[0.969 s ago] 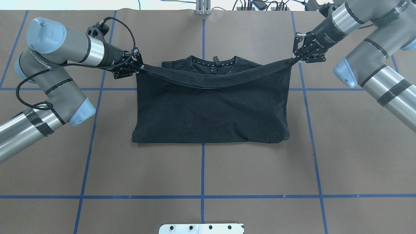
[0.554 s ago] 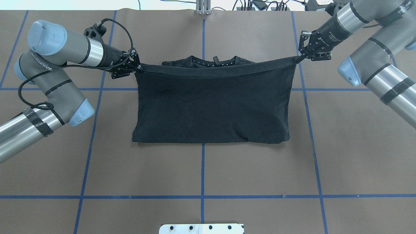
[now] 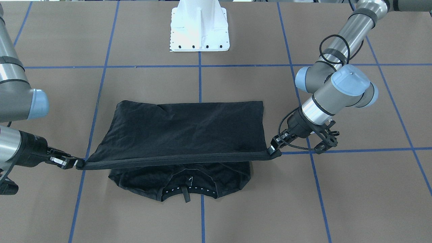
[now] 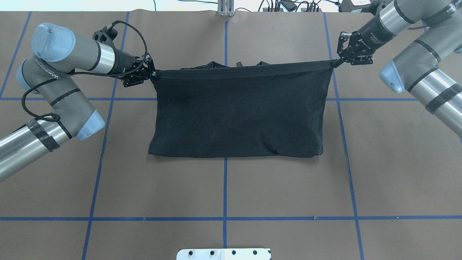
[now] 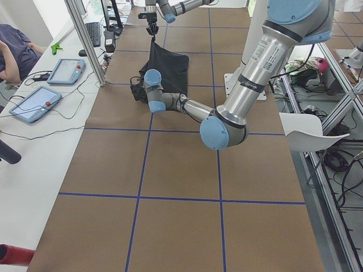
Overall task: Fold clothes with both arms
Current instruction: 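Lower the hem onto the collar edge with both grippers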
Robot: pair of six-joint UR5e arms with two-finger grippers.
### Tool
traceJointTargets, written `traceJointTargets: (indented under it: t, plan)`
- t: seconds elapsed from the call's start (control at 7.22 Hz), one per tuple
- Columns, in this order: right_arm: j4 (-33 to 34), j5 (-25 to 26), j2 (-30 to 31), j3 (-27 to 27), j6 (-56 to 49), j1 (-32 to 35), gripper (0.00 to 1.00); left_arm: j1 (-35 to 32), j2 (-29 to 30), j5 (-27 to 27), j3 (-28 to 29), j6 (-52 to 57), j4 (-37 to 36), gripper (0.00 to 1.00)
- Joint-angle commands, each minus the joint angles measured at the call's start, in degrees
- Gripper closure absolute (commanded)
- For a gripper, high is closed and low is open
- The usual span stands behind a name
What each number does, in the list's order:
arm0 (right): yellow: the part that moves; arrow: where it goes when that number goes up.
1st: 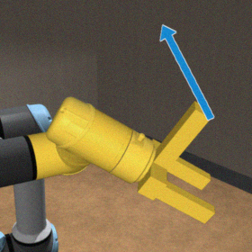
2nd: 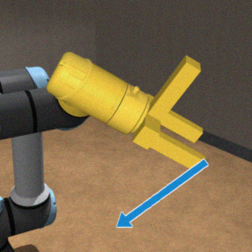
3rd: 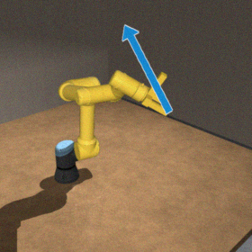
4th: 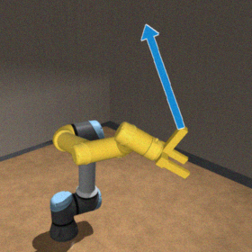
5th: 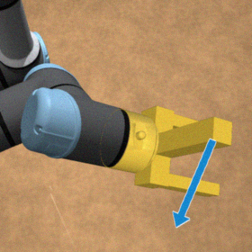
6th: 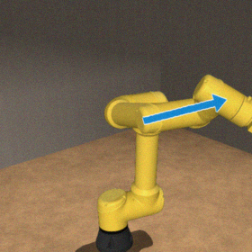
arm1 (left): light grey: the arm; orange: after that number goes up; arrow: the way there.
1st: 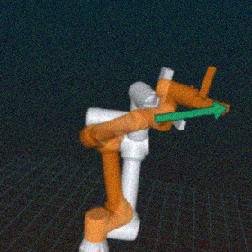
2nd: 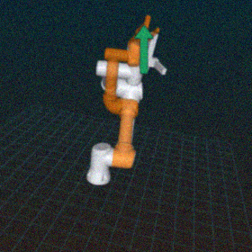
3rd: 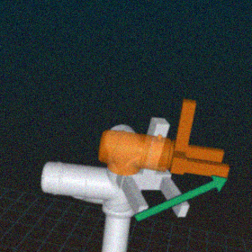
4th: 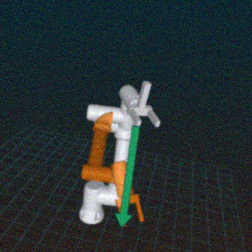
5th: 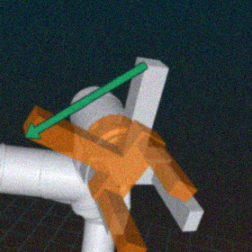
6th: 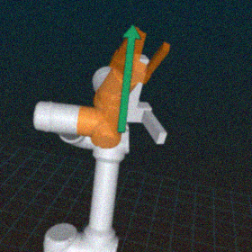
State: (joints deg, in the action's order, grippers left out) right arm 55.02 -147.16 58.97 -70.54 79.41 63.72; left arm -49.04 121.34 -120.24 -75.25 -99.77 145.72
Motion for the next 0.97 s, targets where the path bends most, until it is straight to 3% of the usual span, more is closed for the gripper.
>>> traceJointTargets:
  t: [0.0, 0.69, 0.83]
  plan:
    - [0.1, 0.0, -1.0, 0.0, 0.3, 0.0, 1.00, 0.1, 0.6, 0.0, -0.2, -0.5, -0.1, 1.00]
    - [0.0, -0.4, -2.7, -0.1, 0.2, -0.4, 1.00, 0.1, 0.9, -0.1, -1.2, -0.7, -0.1, 1.00]
    - [0.0, -0.5, -3.2, 0.0, 0.1, -0.5, 1.00, 0.1, 1.3, -0.1, -1.2, -0.7, -0.2, 0.92]
